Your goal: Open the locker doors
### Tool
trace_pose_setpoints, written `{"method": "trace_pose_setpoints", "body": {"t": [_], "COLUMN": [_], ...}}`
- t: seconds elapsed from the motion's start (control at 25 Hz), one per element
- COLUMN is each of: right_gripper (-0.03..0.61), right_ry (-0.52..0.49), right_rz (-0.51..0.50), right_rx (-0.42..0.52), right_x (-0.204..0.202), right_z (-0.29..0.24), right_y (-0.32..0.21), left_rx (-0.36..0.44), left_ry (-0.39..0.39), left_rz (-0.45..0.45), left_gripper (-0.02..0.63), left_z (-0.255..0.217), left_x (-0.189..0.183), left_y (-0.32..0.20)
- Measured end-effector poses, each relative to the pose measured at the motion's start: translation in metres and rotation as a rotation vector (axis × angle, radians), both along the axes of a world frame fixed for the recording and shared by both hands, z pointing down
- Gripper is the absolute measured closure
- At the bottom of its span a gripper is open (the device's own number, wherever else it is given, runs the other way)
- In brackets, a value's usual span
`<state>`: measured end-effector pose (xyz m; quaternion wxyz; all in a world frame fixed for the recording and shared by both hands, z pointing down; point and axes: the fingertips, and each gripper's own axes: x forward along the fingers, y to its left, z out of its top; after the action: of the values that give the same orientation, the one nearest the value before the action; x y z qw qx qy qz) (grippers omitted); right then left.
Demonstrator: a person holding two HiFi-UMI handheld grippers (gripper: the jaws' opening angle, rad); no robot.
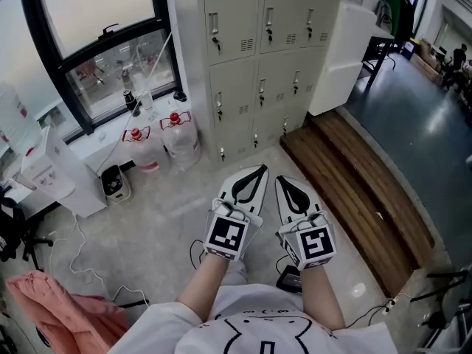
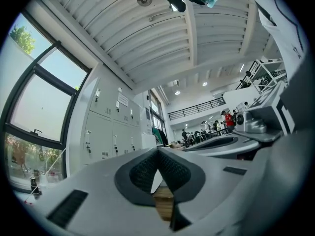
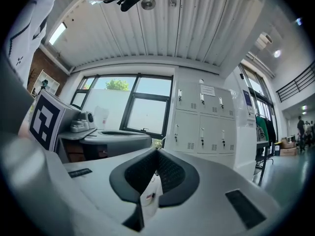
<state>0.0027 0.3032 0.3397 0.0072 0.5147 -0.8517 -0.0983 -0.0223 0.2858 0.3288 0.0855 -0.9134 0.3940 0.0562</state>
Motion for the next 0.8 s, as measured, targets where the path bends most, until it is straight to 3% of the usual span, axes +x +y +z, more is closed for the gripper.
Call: {"method": "trace_pose_setpoints", "body": {"t": [0.2,0.48,0.8], "right_gripper": [0.552,0.552,0.552], "right_ry": [0.016,-0.008,-0.047], "right_rz": [-0.007,0.073,0.122], "right_rx": [0.001,-0.002,-0.030], "right_x": [-0.003,0.005,0.010], "right_z": [0.000,-0.003,0.011], "right_y": [-0.065,-0.151,-0.217], "left_rx": [-0.003,-0.002,-0.018], "left_ry": [0.005,0.004,-0.003], "left_rz": [0.013,0.062,0.114], "left_gripper": [0.598,0.598,0.598], "left_z": [-0.002,-0.004,0.003], "left_x": [0.001,0.004,0.012], "left_y": [-0.069,-0.156,-0.221]}}
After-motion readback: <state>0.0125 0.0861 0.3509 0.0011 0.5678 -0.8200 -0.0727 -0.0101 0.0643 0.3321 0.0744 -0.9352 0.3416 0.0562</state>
